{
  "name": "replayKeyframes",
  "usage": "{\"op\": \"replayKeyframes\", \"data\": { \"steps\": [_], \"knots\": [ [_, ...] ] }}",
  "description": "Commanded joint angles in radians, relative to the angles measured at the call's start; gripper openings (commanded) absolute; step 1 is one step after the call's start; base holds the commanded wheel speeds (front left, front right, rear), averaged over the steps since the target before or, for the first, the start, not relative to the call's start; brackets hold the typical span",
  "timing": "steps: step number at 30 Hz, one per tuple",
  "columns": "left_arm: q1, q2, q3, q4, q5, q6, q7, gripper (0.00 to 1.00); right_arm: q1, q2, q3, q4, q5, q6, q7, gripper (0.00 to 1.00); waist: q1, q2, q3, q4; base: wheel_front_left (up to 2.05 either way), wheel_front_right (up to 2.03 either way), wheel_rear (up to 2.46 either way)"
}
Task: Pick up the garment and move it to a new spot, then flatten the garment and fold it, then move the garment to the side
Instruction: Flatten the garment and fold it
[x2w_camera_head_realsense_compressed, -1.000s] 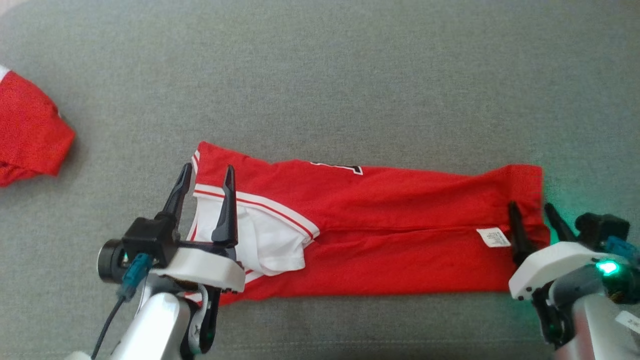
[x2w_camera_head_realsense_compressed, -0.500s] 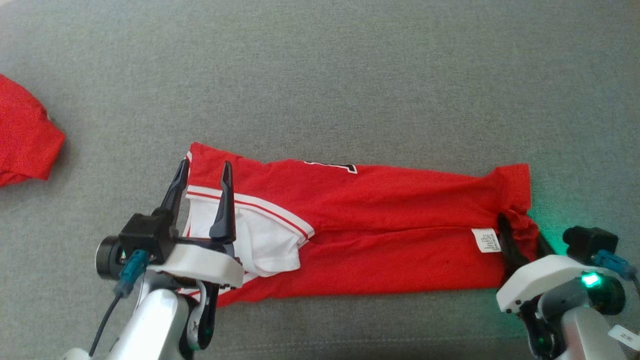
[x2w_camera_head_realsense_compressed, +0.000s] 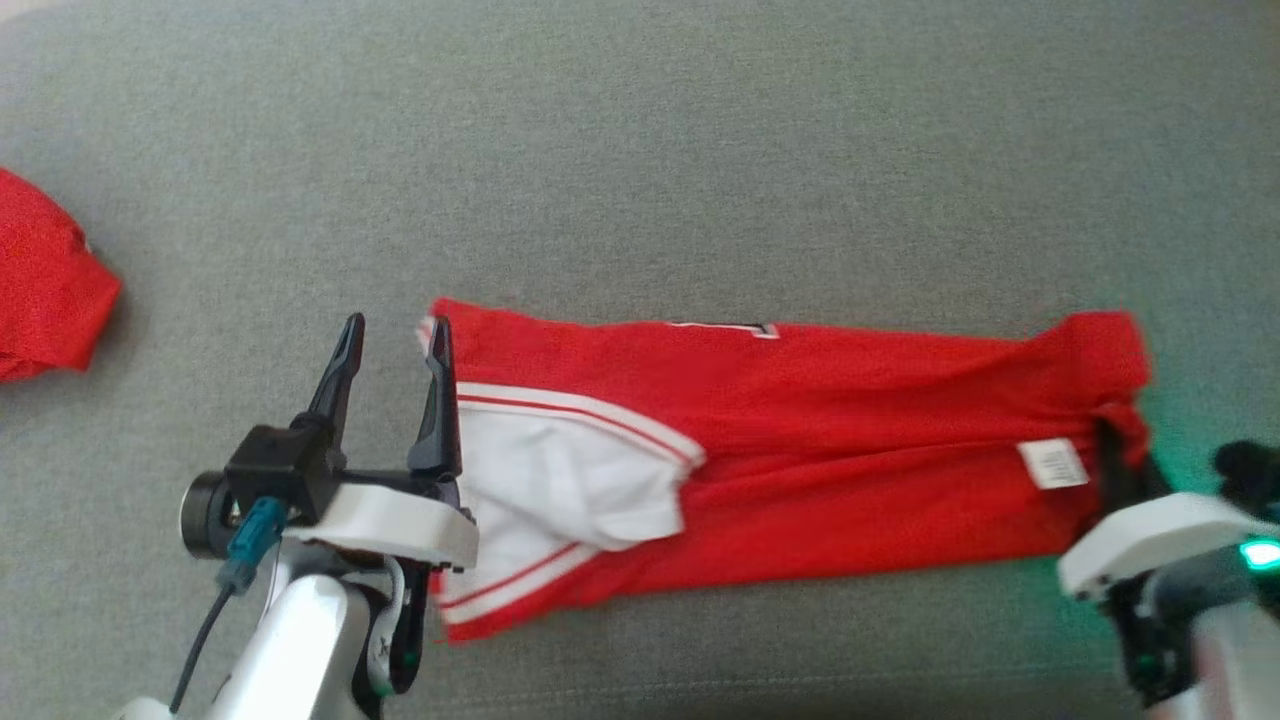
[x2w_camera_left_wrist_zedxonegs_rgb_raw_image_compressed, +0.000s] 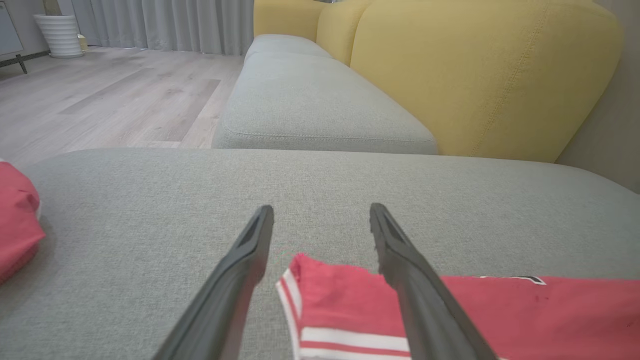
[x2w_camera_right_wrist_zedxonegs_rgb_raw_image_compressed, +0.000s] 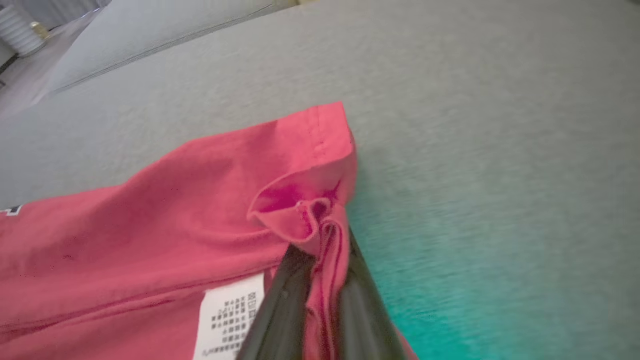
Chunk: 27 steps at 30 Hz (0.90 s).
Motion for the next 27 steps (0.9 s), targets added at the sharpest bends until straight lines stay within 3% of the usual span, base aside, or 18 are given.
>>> {"op": "replayKeyframes", "data": {
  "steps": [1,7,11,15,21,27],
  "knots": [
    [-0.016,0.007,0.043,-0.036,0.012,0.000,-0.012,1.00,-0.040,-0.029,-0.005,-0.042,-0.002,0.006,0.003,0.00,0.0000,0.0000,-0.002,-0.002,0.00,0.00,0.00],
    [-0.015,0.002,0.050,-0.037,0.017,-0.008,-0.012,1.00,-0.066,-0.098,-0.144,-0.050,-0.012,0.006,0.049,0.00,0.0000,0.0000,-0.008,0.001,0.00,0.00,0.00],
    [-0.010,-0.002,0.058,-0.037,0.019,-0.011,-0.012,1.00,-0.071,-0.112,-0.136,-0.078,-0.002,0.006,0.071,0.00,0.0000,0.0000,-0.017,0.001,0.00,0.00,0.00],
    [0.005,-0.004,0.070,-0.036,0.020,-0.011,-0.012,1.00,-0.062,-0.086,-0.033,-0.191,0.021,0.006,0.114,0.00,0.0000,0.0000,-0.038,-0.009,0.00,0.00,0.00],
    [0.020,-0.012,0.062,-0.024,0.024,-0.020,-0.012,1.00,-0.023,-0.036,0.205,-0.401,0.091,0.006,0.235,0.00,0.0000,0.0000,-0.077,-0.017,0.00,0.00,0.00],
    [0.014,-0.020,0.041,-0.004,0.024,-0.033,-0.012,1.00,0.009,-0.004,0.430,-0.411,0.166,0.006,0.245,0.00,0.0000,0.0000,-0.097,0.006,0.00,0.00,0.00]
  ]
}}
